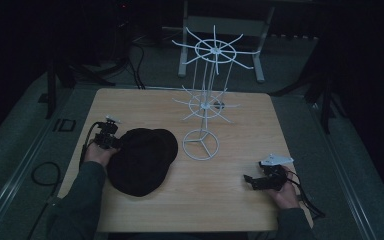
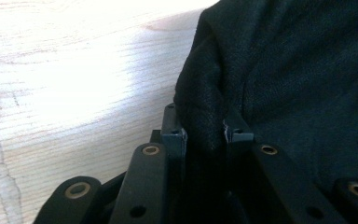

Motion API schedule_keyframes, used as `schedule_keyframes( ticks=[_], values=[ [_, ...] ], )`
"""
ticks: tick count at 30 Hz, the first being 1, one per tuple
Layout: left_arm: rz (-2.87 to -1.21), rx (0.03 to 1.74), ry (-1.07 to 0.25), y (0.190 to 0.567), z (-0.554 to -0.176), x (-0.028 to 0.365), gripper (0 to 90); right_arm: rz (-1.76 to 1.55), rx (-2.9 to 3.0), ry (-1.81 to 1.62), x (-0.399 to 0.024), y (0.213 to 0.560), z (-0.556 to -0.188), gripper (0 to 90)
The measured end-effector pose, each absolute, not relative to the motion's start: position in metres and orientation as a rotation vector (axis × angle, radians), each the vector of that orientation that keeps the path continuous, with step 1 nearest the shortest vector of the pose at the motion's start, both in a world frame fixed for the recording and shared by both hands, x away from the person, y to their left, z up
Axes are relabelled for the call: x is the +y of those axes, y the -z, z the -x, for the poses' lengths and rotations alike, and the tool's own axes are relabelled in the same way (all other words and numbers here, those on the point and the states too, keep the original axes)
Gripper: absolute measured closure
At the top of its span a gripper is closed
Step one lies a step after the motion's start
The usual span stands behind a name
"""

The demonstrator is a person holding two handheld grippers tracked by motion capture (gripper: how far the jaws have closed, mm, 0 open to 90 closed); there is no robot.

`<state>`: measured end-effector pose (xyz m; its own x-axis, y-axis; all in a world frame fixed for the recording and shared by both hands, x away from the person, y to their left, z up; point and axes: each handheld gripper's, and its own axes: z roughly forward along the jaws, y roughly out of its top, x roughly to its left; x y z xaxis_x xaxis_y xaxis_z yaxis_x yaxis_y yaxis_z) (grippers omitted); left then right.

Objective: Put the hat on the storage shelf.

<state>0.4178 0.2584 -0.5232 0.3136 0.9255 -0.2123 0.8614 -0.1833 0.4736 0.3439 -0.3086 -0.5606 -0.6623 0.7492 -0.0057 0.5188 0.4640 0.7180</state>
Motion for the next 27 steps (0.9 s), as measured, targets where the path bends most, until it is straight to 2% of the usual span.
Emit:
schedule_keyframes(
  ticks=[10,27],
  values=[
    [-1.955,1.523,-0.124,0.507,-0.409,0.266,77.8,-1.077,2.397,-1.011,-0.309,0.561,-0.344,12.1],
    [-1.859,1.469,-0.169,0.481,-0.394,0.276,77.6,-1.077,2.397,-1.011,-0.309,0.561,-0.344,12.1]
  ],
)
